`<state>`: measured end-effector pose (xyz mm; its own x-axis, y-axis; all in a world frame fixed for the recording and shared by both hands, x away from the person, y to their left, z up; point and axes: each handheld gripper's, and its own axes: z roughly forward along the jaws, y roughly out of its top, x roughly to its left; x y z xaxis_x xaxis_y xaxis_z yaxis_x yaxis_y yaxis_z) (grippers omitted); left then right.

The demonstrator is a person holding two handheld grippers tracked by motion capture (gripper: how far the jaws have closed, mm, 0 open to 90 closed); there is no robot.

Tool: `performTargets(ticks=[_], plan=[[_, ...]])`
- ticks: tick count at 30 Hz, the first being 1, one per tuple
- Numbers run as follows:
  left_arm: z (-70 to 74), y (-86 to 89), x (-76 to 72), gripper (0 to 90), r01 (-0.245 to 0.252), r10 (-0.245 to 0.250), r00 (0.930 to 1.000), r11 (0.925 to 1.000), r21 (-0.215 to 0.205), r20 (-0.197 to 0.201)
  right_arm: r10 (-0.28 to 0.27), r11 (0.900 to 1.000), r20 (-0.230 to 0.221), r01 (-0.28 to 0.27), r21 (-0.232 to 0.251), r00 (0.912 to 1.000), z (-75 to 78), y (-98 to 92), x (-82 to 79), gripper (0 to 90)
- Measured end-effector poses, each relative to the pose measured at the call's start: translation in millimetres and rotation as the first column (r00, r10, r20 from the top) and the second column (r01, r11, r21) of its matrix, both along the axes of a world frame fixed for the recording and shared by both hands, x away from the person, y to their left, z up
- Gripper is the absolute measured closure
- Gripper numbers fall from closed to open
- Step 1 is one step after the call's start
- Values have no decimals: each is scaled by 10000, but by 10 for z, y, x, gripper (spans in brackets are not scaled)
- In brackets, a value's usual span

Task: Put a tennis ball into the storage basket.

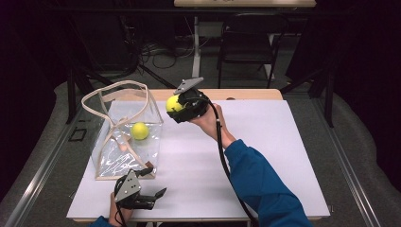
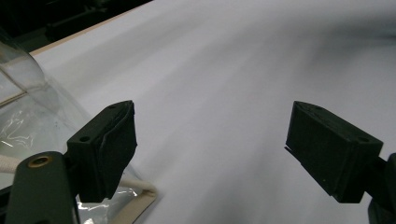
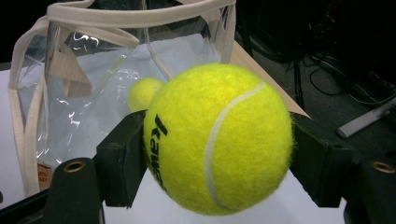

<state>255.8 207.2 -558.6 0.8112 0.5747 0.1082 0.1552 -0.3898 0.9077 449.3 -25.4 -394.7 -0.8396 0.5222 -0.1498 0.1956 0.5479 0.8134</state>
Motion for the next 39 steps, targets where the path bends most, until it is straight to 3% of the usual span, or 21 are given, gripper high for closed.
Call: performTargets(ticks=[39], plan=[[6,8,-2,161,46,-46,10000,10000,-20,12,55,9998,300,-61,172,9995,262,117,93,267]])
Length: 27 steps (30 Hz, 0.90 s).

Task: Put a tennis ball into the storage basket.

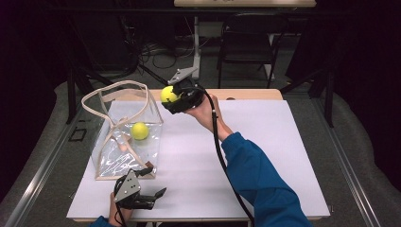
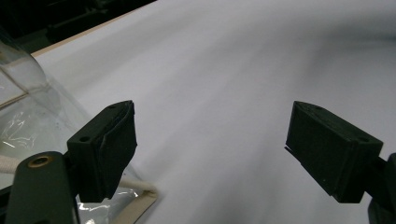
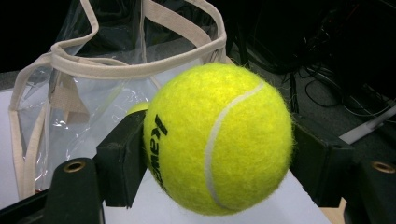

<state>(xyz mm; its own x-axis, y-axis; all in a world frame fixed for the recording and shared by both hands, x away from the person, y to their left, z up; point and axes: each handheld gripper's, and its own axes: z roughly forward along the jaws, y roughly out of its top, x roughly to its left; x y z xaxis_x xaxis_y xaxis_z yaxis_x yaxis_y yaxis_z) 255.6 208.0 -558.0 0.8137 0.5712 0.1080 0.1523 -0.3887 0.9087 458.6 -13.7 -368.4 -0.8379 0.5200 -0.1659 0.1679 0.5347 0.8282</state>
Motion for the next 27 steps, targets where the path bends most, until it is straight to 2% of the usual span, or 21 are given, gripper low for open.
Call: performTargets(ticks=[9,18,27], plan=[[1,3,3,160,21,-21,10000,10000,21,-8,14,10000,-32,-14,1,10000,24,29,35,267],[-1,0,0,161,-2,2,10000,10000,-33,-13,69,10000,166,-70,61,9998,86,90,32,267],[-1,-2,-1,161,-21,21,10000,10000,-51,18,117,9996,165,-122,267,9998,144,117,43,267]])
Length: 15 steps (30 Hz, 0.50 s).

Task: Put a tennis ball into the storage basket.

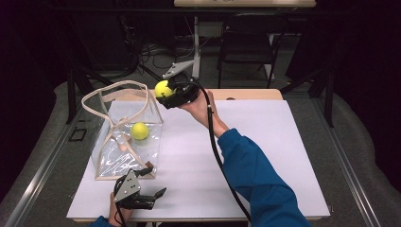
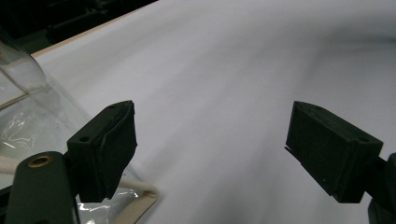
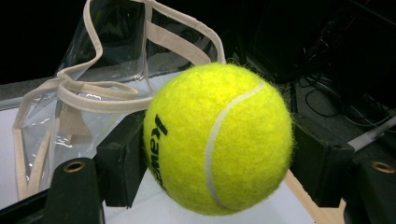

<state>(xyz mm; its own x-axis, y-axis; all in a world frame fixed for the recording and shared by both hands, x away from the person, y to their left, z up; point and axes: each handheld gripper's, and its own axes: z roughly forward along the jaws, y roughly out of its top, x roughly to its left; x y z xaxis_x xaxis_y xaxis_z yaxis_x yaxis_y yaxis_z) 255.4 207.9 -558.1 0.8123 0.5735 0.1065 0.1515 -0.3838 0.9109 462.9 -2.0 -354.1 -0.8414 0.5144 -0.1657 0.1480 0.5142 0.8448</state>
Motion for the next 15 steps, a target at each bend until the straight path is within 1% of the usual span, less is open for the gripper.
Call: performTargets(ticks=[5,7,9,15], plan=[[0,0,2,161,10,-10,10000,10000,12,2,-14,10000,89,14,-7,10000,20,17,-12,267],[-1,0,1,160,-8,8,10000,10000,-7,-8,-23,10000,193,21,76,9998,28,17,-10,267],[-1,0,1,161,-3,3,10000,10000,-2,-7,-58,9999,188,55,139,9998,38,17,-6,267],[3,3,0,161,21,-21,10000,10000,13,0,-70,9998,284,65,180,9996,76,27,-6,267]])
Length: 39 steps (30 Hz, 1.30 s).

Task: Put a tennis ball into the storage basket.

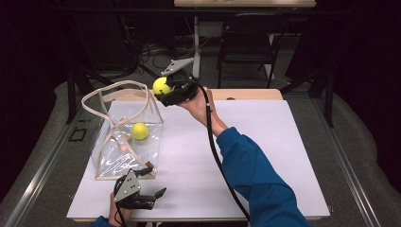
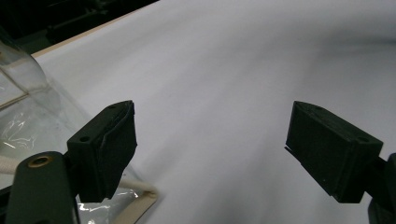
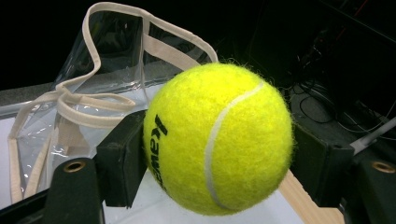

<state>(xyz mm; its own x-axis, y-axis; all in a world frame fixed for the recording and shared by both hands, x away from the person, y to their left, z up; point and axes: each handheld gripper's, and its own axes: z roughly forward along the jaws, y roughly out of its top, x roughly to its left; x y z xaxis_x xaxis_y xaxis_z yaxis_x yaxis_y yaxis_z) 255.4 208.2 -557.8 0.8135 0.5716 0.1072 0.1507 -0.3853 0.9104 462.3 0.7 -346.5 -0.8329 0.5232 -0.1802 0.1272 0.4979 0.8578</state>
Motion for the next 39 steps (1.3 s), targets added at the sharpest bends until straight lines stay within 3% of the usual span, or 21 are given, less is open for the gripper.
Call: performTargets(ticks=[39], plan=[[1,10,-3,161,-53,53,10000,10000,-52,37,342,9993,262,-338,-162,9991,140,265,-6,267]])
